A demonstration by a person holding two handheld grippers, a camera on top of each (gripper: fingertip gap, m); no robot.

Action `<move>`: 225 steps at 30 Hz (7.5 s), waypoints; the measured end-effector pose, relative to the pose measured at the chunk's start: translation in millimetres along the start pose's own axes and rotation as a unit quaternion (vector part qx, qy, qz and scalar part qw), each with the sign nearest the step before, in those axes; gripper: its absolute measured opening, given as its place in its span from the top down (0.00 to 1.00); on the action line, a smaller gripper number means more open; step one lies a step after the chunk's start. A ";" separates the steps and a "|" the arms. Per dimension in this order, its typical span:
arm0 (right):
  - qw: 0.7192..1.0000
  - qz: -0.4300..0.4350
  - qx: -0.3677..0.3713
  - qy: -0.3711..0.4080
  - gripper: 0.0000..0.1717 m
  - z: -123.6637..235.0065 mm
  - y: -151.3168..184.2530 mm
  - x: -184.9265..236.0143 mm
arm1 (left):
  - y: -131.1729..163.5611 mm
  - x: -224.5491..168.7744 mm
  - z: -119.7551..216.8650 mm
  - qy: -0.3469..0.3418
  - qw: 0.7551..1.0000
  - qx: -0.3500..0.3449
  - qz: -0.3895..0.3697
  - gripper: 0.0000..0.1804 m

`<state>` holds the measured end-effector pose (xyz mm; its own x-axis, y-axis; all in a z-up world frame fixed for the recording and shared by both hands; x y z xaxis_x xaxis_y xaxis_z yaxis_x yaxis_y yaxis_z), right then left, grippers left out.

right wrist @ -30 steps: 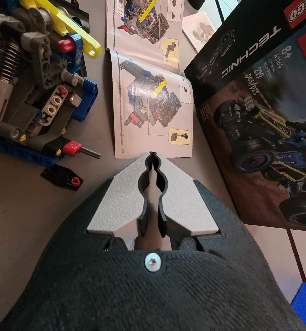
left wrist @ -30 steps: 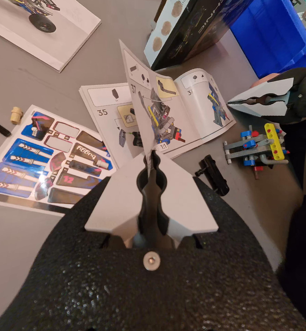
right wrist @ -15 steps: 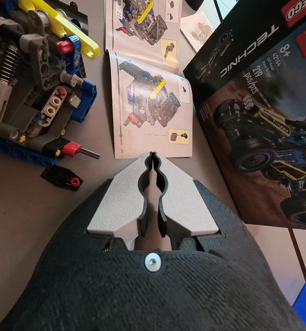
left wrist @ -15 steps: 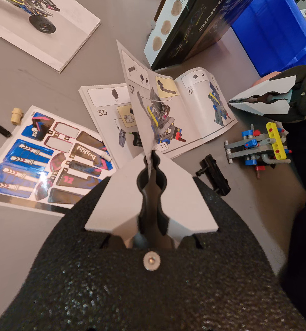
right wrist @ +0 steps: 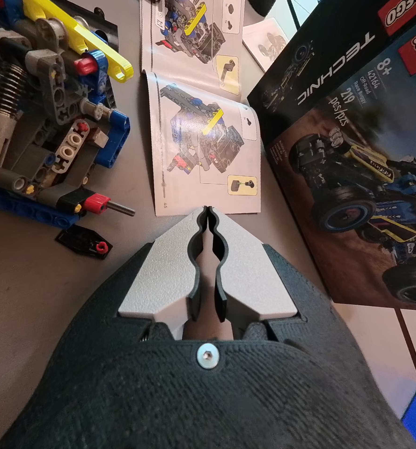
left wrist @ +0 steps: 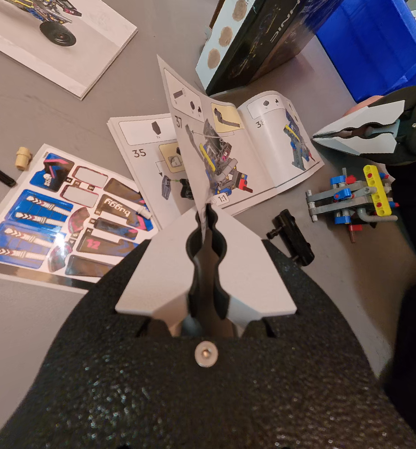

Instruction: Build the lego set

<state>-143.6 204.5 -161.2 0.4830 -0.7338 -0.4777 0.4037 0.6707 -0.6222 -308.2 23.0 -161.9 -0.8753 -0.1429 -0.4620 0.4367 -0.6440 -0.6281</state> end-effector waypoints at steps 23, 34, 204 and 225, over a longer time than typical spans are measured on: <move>1.000 -0.002 -0.001 0.001 1.00 0.2 0.2 0.0 | -0.1 0.2 -0.2 -0.004 1.000 0.000 -0.004 1.00; 1.000 -0.004 -0.002 0.000 1.00 0.4 0.4 -0.2 | 0.6 -1.5 -0.3 -0.024 0.999 0.002 -0.025 0.99; 0.983 -0.070 -0.021 -0.171 0.66 74.6 -70.6 172.6 | 50.7 -149.3 19.0 0.048 0.896 0.013 -0.440 0.88; 0.973 -0.057 -0.047 -0.219 0.66 63.7 -80.8 63.6 | 29.4 -169.8 -38.6 0.142 0.884 0.006 -0.444 0.65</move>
<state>-96.0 110.5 -101.8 0.7323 -0.6728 -0.1054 0.4113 0.5603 -0.7190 -138.7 57.3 -126.1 -0.7830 0.6180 0.0705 -0.4014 -0.4155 -0.8162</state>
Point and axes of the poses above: each gripper's, where its closed fingertips meet, z back along the fingers, y out of its underside, x = y × z across the jaws, the point moved 3 cm from there along z, back along the fingers, and after that the axes turned 5 degrees about x, right-handed, at the moved point
